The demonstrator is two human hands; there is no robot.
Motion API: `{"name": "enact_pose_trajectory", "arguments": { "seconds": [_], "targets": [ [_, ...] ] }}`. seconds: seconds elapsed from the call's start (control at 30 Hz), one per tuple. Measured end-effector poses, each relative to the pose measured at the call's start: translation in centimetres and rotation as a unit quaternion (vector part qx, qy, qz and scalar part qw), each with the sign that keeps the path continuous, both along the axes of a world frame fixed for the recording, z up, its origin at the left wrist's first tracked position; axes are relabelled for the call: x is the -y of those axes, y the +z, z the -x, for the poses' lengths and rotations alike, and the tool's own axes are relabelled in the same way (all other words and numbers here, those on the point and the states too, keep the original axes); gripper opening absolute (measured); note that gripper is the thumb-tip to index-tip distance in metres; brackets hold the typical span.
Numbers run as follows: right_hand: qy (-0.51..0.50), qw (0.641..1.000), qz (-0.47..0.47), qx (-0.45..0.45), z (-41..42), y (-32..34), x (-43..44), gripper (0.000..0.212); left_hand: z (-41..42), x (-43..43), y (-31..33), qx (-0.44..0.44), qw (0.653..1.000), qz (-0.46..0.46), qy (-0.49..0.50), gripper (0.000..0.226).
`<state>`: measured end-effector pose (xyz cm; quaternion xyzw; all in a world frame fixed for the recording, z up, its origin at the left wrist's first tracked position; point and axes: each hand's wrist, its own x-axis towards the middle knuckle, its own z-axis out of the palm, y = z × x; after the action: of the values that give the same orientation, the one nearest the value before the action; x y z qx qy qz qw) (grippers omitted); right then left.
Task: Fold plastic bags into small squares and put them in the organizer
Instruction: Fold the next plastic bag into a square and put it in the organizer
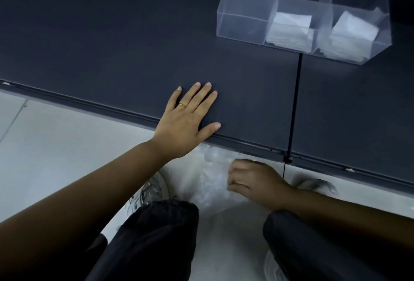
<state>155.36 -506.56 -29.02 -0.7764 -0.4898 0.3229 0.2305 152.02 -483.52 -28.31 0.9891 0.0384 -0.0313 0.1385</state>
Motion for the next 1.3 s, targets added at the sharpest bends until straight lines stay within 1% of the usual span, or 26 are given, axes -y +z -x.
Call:
{"name": "enact_pose_trajectory", "arguments": {
  "seconds": [0.03, 0.07, 0.1, 0.13, 0.17, 0.2, 0.23, 0.33, 0.37, 0.43, 0.47, 0.57, 0.7, 0.73, 0.77, 0.8, 0.87, 0.9, 0.93, 0.97, 1.03, 1.07, 1.17, 1.23, 1.27, 1.3],
  "targets": [
    [-0.066, 0.995, -0.052, -0.060, -0.3, 2.6, 0.1, 0.017, -0.3, -0.5, 0.8, -0.029, 0.992, 0.120, 0.027, 0.069],
    [-0.144, 0.975, -0.118, -0.117, -1.4, 4.6, 0.5, 0.014, -0.8, -1.0, 1.9, -0.069, 0.957, 0.276, 0.063, 0.068],
    [-0.201, 0.955, -0.158, -0.151, -2.6, 6.4, 0.4, 0.013, -1.2, -1.3, 3.2, -0.108, 0.885, 0.440, 0.104, 0.071],
    [-0.242, 0.935, -0.191, -0.176, -3.7, 7.8, 0.4, 0.014, -1.5, -1.5, 4.4, -0.144, 0.796, 0.573, 0.132, 0.077],
    [-0.277, 0.919, -0.203, -0.193, -4.6, 8.9, 0.3, 0.017, -1.4, -1.5, 5.4, -0.164, 0.720, 0.658, 0.148, 0.081],
    [-0.319, 0.900, -0.212, -0.208, -5.6, 9.3, 0.2, 0.020, -1.1, -1.3, 6.3, -0.163, 0.688, 0.691, 0.148, 0.078],
    [-0.357, 0.879, -0.217, -0.232, -6.2, 9.8, 0.0, 0.021, -0.9, -0.8, 7.1, -0.153, 0.690, 0.697, 0.120, 0.071],
    [-0.429, 0.835, -0.220, -0.264, -7.3, 9.4, -0.5, 0.024, -1.2, 1.4, 8.9, -0.137, 0.753, 0.643, 0.007, 0.052],
    [-0.441, 0.830, -0.217, -0.263, -7.4, 9.0, -0.5, 0.025, -1.7, 2.3, 9.5, -0.147, 0.762, 0.630, -0.006, 0.034],
    [-0.466, 0.818, -0.219, -0.259, -7.6, 8.3, -0.5, 0.028, -2.8, 3.3, 9.7, -0.131, 0.774, 0.618, 0.033, 0.010],
    [-0.478, 0.810, -0.224, -0.255, -7.8, 8.1, -0.3, 0.031, -3.3, 3.5, 9.4, -0.109, 0.774, 0.620, 0.068, 0.009],
    [-0.528, 0.786, -0.223, -0.232, -9.2, 7.9, 0.7, 0.032, -4.2, 3.2, 8.3, -0.045, 0.756, 0.627, 0.182, 0.028],
    [-0.597, 0.737, -0.241, -0.204, -11.6, 8.0, 2.8, 0.028, -3.9, 1.6, 6.9, -0.031, 0.705, 0.656, 0.266, 0.036],
    [-0.592, 0.741, -0.242, -0.207, -11.8, 7.9, 3.0, 0.026, -3.8, 1.6, 6.7, -0.035, 0.697, 0.661, 0.275, 0.035],
    [-0.565, 0.759, -0.239, -0.217, -11.7, 8.0, 3.1, 0.024, -3.7, 2.0, 6.7, -0.043, 0.695, 0.659, 0.286, 0.031],
    [-0.515, 0.794, -0.231, -0.227, -11.3, 8.0, 3.1, 0.026, -3.7, 2.4, 6.6, -0.049, 0.698, 0.653, 0.291, 0.029],
    [-0.375, 0.880, -0.180, -0.231, -10.1, 8.1, 2.4, 0.051, -3.8, 3.5, 6.5, -0.056, 0.711, 0.643, 0.279, 0.030],
    [-0.312, 0.911, -0.151, -0.224, -9.4, 8.1, 1.8, 0.062, -3.9, 3.9, 6.5, -0.058, 0.718, 0.640, 0.267, 0.032],
    [-0.273, 0.930, -0.136, -0.206, -8.9, 8.0, 1.3, 0.065, -3.9, 4.4, 6.5, -0.054, 0.722, 0.641, 0.256, 0.034],
    [-0.265, 0.935, -0.143, -0.187, -8.6, 7.8, 1.0, 0.054, -3.9, 4.7, 6.7, -0.050, 0.724, 0.640, 0.253, 0.035],
    [-0.325, 0.910, -0.196, -0.163, -8.8, 7.8, 0.5, 0.010, -4.0, 4.6, 6.8, -0.039, 0.726, 0.627, 0.280, 0.039],
    [-0.366, 0.888, -0.226, -0.161, -9.3, 7.6, 0.5, 0.007, -4.0, 4.3, 6.7, -0.035, 0.729, 0.615, 0.298, 0.040],
    [-0.452, 0.828, -0.272, -0.190, -10.3, 7.3, 1.4, 0.024, -3.8, 3.6, 6.7, -0.021, 0.732, 0.605, 0.311, 0.046],
    [-0.477, 0.813, -0.265, -0.201, -10.4, 7.0, 1.8, 0.022, -3.8, 3.4, 6.8, -0.023, 0.722, 0.617, 0.312, 0.048],
    [-0.494, 0.804, -0.258, -0.208, -10.3, 6.9, 1.9, 0.023, -3.9, 3.4, 6.9, -0.024, 0.730, 0.607, 0.313, 0.049],
    [-0.509, 0.795, -0.252, -0.215, -10.2, 6.9, 1.8, 0.025, -3.9, 3.4, 6.8, -0.016, 0.755, 0.574, 0.318, 0.047]
  ]
}}
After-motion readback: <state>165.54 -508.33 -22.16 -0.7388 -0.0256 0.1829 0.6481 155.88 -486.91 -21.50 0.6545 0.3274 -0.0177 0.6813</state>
